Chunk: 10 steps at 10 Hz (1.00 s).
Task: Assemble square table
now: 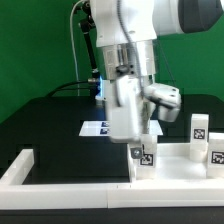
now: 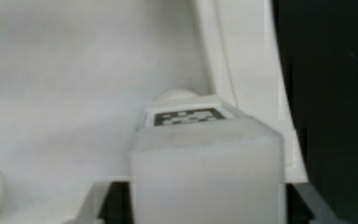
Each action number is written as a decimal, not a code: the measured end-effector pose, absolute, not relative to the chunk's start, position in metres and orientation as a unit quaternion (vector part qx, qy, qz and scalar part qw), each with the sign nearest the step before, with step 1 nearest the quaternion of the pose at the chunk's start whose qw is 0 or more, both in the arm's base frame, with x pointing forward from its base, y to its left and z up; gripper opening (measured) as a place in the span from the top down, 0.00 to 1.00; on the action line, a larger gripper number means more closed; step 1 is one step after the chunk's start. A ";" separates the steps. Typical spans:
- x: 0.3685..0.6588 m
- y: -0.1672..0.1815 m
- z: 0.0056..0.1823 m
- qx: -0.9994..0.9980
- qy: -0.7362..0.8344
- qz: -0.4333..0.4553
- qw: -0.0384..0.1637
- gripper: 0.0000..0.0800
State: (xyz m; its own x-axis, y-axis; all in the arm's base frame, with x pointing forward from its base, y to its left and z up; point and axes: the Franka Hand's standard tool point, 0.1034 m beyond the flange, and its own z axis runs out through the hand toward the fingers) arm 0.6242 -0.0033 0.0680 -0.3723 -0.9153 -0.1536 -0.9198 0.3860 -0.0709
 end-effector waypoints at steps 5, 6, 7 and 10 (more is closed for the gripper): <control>0.618 0.008 0.068 -0.529 0.843 -0.004 0.098 0.34; 0.620 0.014 0.070 -0.616 0.783 -0.014 0.082 0.34; 0.622 0.019 0.072 -0.678 0.732 -0.021 0.073 0.23; 0.621 0.015 0.071 -0.751 0.656 -0.029 0.067 0.19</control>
Offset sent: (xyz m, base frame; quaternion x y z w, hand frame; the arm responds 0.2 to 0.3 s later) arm 0.0000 0.0000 0.0000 0.0000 0.0000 -0.0650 0.9979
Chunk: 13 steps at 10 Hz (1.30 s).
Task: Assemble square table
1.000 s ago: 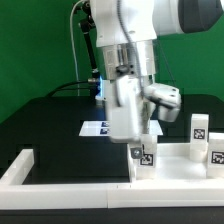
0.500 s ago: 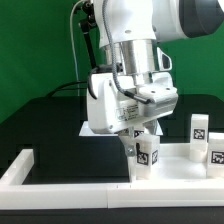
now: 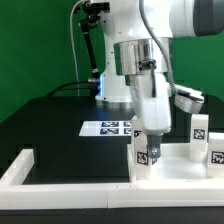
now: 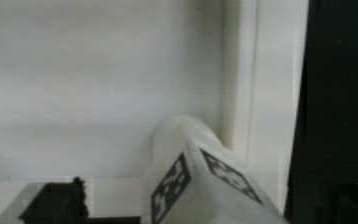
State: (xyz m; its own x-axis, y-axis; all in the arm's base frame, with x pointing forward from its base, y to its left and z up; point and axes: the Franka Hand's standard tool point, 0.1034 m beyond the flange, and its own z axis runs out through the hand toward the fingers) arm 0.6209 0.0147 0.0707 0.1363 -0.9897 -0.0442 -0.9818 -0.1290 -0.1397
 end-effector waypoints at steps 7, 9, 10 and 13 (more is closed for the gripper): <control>0.629 0.011 0.075 -0.891 0.450 -0.045 0.043 0.43; 0.625 0.010 0.072 -0.847 0.529 -0.035 0.045 0.63; 0.625 0.010 0.072 -0.827 0.559 -0.033 0.047 0.63; 0.625 0.010 0.074 -0.701 0.712 -0.012 0.053 0.63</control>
Offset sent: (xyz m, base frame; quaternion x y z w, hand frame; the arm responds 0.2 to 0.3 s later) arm 0.0000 0.0000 0.0000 0.0000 0.0000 -0.1296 0.9916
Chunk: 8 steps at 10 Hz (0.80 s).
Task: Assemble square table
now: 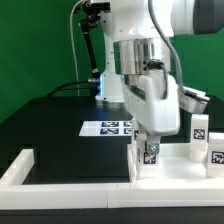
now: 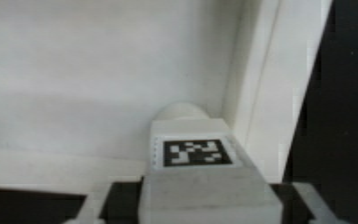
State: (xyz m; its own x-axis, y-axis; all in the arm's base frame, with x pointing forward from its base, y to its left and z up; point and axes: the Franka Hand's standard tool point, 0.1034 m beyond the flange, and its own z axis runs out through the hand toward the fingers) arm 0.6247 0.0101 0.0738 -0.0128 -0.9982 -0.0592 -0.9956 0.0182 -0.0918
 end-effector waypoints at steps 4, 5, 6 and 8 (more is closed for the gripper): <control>0.629 0.011 0.071 -0.426 0.897 0.024 0.114 0.63; 0.629 0.010 0.071 -0.390 0.913 0.027 0.112 0.63; 0.629 0.010 0.071 -0.399 0.910 0.026 0.112 0.63; 0.629 0.011 0.071 -0.409 0.905 0.025 0.112 0.27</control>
Offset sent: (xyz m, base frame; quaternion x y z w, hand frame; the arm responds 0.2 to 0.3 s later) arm 0.0156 0.0022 0.0076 0.0615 -0.0509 0.2342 0.9689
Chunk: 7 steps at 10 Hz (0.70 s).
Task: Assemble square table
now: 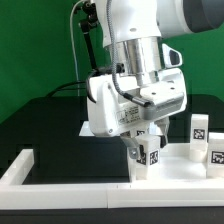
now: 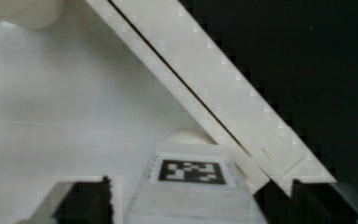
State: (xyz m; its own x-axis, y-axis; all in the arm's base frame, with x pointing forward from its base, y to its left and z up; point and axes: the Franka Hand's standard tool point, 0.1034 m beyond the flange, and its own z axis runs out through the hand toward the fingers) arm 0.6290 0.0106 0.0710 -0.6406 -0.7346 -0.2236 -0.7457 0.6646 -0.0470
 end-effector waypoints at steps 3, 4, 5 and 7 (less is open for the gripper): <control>0.628 0.010 0.071 -0.598 0.795 0.002 0.102 0.19; 0.628 0.010 0.071 -0.624 0.775 -0.002 0.102 0.19; 0.628 0.010 0.071 -0.648 0.755 -0.005 0.101 0.19; 0.624 0.010 0.072 -0.782 0.620 -0.002 0.068 0.19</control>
Offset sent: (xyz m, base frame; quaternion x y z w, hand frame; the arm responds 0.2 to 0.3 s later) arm 0.0000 0.0000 0.0000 0.0000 0.0000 -0.1938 0.9810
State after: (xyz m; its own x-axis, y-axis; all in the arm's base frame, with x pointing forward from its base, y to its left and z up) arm 0.6244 0.0104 0.0718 0.2311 -0.9694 -0.0822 -0.9690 -0.2218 -0.1091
